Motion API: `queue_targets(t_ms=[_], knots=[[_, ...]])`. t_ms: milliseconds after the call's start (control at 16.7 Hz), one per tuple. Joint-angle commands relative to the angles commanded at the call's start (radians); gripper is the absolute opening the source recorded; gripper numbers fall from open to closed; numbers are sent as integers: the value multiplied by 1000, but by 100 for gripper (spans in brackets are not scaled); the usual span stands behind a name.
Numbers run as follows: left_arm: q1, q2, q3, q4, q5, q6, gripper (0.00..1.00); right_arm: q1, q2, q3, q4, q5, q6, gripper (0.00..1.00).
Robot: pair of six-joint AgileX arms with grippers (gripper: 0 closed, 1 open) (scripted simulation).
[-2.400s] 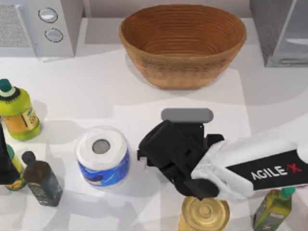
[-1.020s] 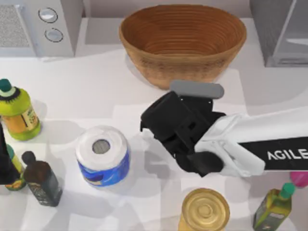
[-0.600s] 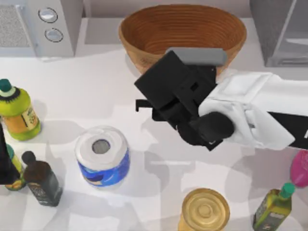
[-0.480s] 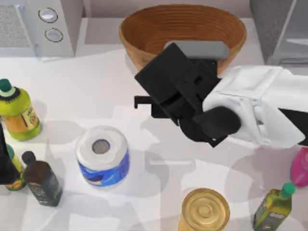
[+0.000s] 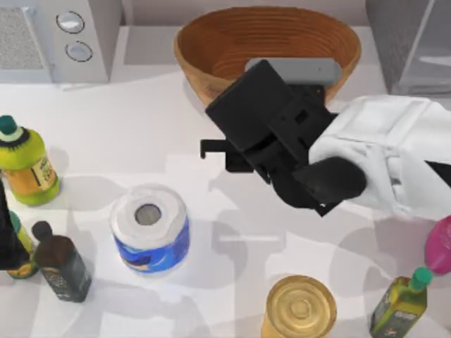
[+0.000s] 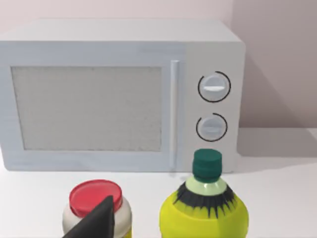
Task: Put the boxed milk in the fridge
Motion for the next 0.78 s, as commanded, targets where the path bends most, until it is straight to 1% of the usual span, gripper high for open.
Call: queue_targets(t_ms=[120,300,540,780], knots=[[0,0,0,0,0,0,100,-20,-72,-63,31,-24,-27,0],[0,0,0,0,0,0,100,-94,-260,-223,111,-98,-103,0],[0,0,0,0,0,0,100,-247,-645,-505,240,-237,-238,0],[0,0,0,0,0,0,100,-438,-1021,-784,351,-390,-395,0]])
